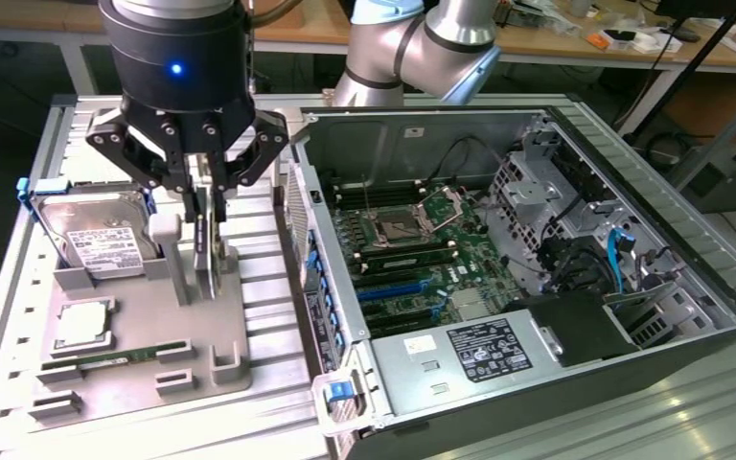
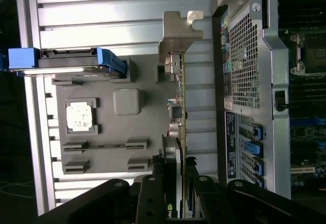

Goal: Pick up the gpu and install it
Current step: 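Pick up the gpu and move the gpu toward the slot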

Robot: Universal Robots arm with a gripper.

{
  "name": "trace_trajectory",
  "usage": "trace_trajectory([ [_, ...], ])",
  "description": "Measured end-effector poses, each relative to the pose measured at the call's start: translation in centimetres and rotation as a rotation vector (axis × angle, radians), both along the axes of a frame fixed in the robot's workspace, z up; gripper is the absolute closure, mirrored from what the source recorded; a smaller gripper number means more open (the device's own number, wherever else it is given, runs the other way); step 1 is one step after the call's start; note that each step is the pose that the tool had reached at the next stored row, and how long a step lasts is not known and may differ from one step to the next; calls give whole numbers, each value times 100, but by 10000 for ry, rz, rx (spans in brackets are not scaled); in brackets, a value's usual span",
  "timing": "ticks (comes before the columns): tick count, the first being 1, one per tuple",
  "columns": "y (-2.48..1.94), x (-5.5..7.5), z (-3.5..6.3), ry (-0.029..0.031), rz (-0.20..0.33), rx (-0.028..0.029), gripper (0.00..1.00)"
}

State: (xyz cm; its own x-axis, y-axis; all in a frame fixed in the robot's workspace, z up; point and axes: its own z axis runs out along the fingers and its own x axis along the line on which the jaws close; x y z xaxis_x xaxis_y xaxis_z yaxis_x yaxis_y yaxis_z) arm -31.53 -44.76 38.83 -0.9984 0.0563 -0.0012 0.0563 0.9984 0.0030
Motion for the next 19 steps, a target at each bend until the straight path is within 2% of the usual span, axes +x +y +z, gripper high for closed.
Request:
trace_trajectory([
  [19, 0, 0, 114, 6, -1, -10, 73],
])
